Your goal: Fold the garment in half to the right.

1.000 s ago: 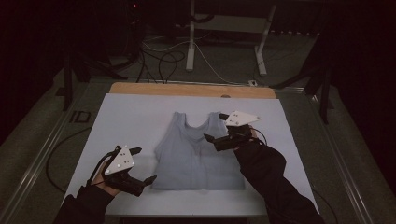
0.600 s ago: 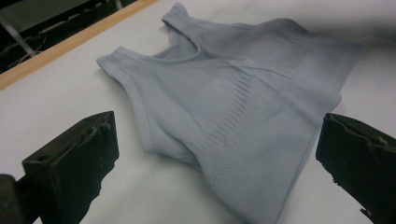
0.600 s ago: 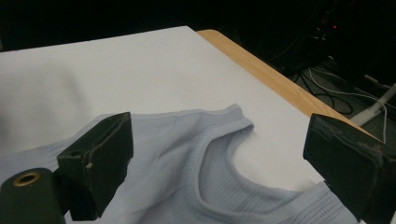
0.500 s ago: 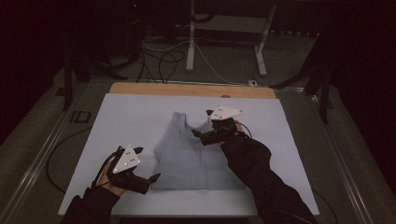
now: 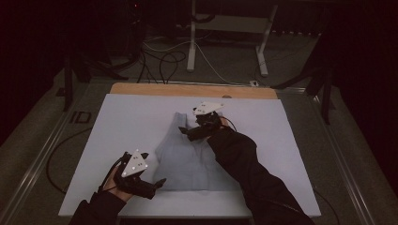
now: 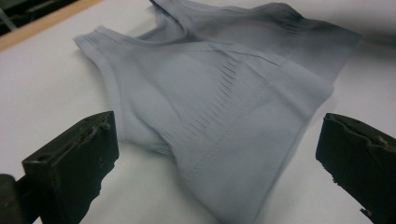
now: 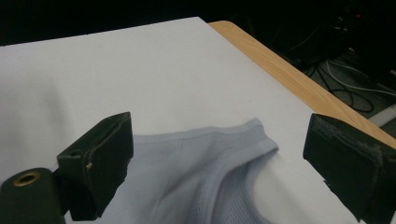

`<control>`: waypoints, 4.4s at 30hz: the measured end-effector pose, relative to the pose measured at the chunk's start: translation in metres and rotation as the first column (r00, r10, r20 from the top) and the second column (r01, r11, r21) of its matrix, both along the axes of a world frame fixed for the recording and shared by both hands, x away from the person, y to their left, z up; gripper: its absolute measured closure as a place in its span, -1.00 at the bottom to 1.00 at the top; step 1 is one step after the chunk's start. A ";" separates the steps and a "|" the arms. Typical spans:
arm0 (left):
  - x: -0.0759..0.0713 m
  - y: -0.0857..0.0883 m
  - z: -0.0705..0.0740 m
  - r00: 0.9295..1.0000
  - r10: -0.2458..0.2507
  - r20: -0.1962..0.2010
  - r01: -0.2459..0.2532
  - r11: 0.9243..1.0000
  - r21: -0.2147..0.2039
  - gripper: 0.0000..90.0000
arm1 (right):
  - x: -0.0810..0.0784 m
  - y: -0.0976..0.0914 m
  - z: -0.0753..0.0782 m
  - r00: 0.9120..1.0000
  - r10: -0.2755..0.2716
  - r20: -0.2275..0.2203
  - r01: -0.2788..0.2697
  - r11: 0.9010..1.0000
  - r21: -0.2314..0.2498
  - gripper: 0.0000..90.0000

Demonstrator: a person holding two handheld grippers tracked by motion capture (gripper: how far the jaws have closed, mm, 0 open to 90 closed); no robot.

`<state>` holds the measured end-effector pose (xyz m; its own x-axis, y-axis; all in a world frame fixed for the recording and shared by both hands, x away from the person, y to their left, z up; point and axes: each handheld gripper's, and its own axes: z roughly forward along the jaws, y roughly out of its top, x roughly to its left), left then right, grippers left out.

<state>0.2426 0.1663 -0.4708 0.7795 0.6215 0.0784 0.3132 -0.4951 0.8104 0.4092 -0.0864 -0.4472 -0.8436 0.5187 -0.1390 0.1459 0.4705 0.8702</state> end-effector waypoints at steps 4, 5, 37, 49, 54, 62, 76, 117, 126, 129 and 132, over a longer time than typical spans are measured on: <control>-0.001 -0.002 -0.004 1.000 0.025 0.002 -0.025 1.000 -0.015 -0.99 | 0.008 0.009 -0.002 1.000 -0.001 -0.006 0.001 1.000 -0.004 -0.81; 0.000 -0.001 -0.005 0.999 0.031 -0.022 -0.032 0.999 -0.033 -0.99 | 0.010 0.011 -0.002 1.000 0.003 -0.012 -0.003 1.000 -0.004 -0.81; 0.019 -0.002 -0.048 0.969 0.058 -0.241 -0.040 0.996 0.078 -0.45 | 0.060 0.050 -0.024 0.998 -0.001 -0.064 -0.006 0.995 -0.103 -0.81; 0.019 -0.005 -0.053 0.956 0.048 -0.291 -0.013 0.992 0.122 0.10 | 0.068 0.059 -0.032 0.996 0.002 -0.094 -0.011 0.994 -0.104 -0.81; 0.016 -0.009 -0.053 0.954 0.016 -0.300 0.024 0.991 0.130 0.35 | 0.074 0.060 -0.034 0.993 -0.001 -0.120 -0.011 0.995 -0.096 -0.81; 0.014 -0.016 -0.053 0.961 -0.030 -0.276 0.070 0.988 0.136 0.83 | 0.084 0.066 -0.038 0.982 -0.022 -0.190 0.004 0.996 -0.093 -0.81; 0.014 -0.016 -0.050 0.962 -0.060 -0.267 0.087 0.992 0.091 0.93 | 0.101 0.077 -0.047 0.940 -0.159 -0.300 0.115 0.980 -0.161 -0.67; 0.013 -0.017 -0.049 0.965 -0.070 -0.254 0.095 0.992 0.087 0.94 | 0.117 0.097 -0.065 0.947 -0.201 -0.249 0.096 0.920 -0.380 0.88; 0.012 -0.018 -0.045 0.961 -0.087 -0.263 0.109 0.991 0.072 0.94 | 0.115 0.091 -0.051 0.954 -0.170 -0.248 0.075 0.933 -0.353 0.88; 0.013 -0.019 -0.042 0.961 -0.094 -0.261 0.114 0.991 0.065 0.94 | 0.114 0.089 -0.048 0.957 -0.164 -0.241 0.073 0.935 -0.348 0.88; 0.012 -0.023 -0.037 0.960 -0.109 -0.257 0.129 0.990 0.062 0.94 | 0.112 0.087 -0.043 0.959 -0.157 -0.236 0.070 0.939 -0.338 0.88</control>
<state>0.2541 0.1433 -0.5075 0.8481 0.5228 -0.0859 0.4375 -0.5996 0.6702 0.5212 0.0008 -0.4899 -0.8109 0.5762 -0.1025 0.4120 0.6864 0.5992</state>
